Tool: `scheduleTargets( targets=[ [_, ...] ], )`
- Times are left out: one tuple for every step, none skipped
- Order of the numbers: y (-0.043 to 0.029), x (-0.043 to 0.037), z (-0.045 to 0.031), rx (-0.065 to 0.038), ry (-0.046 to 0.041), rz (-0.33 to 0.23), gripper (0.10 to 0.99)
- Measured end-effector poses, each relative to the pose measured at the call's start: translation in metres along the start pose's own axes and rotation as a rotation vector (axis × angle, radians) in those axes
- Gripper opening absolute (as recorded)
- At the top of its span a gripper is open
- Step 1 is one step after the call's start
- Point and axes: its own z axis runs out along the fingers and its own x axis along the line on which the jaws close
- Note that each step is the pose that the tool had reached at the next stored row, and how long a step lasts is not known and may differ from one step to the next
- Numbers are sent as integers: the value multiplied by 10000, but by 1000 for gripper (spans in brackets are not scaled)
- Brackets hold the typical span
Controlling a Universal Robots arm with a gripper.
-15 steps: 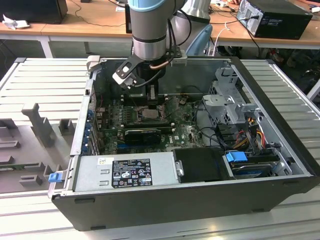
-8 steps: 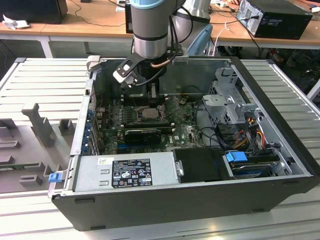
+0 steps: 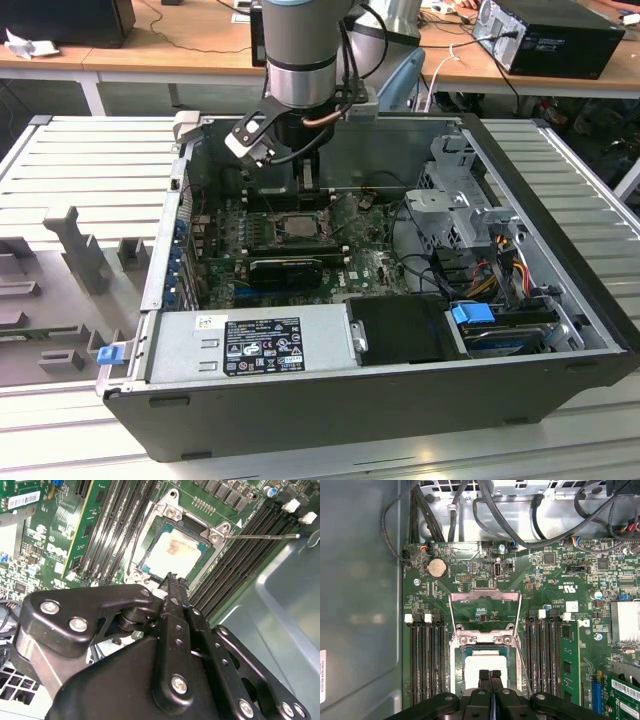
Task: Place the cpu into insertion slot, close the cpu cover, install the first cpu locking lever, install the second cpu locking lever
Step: 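Close the cpu cover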
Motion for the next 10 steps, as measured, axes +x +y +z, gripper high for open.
scheduleTargets(
  targets=[
    [7,0,0,1,0,-2,106],
    [17,0,0,2,-2,-1,106],
    [29,0,1,1,-2,0,106],
    [37,1,2,1,-1,-1,106],
    [43,1,3,2,-1,0,106],
    [45,1,3,1,-1,1,106],
    [45,1,3,1,-2,1,106],
    [45,1,1,1,-2,2,106],
    [46,1,-3,2,-4,1,106],
    [47,2,-13,1,-2,0,106]
  ],
)
